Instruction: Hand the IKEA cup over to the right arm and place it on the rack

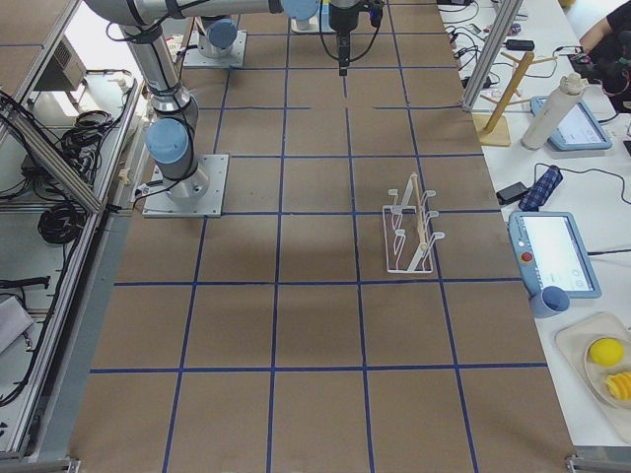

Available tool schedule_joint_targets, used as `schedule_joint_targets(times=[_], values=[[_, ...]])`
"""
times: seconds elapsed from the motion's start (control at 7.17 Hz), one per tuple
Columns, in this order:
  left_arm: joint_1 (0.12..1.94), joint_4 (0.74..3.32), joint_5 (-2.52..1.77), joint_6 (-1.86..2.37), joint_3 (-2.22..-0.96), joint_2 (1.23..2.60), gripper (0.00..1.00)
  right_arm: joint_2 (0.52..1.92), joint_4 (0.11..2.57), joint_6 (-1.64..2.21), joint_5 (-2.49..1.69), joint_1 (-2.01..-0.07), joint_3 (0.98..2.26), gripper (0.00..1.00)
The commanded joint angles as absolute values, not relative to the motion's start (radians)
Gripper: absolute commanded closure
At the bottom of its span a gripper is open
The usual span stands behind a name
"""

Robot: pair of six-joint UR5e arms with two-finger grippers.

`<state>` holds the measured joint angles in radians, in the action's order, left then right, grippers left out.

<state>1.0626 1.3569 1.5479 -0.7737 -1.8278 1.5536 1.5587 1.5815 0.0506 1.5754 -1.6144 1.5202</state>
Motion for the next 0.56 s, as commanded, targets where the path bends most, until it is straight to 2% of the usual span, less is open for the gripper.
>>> schedule_joint_targets(times=[0.0, 0.42], values=[[0.976, 1.083, 1.554, -1.015, -1.966, 1.597, 0.00, 1.560, 1.582, 0.051, 1.575, -1.614, 1.520, 0.00], [0.960, 1.032, 1.552, -1.051, -1.979, 1.675, 0.00, 1.559, 1.582, 0.051, 1.575, -1.614, 1.520, 0.00]])
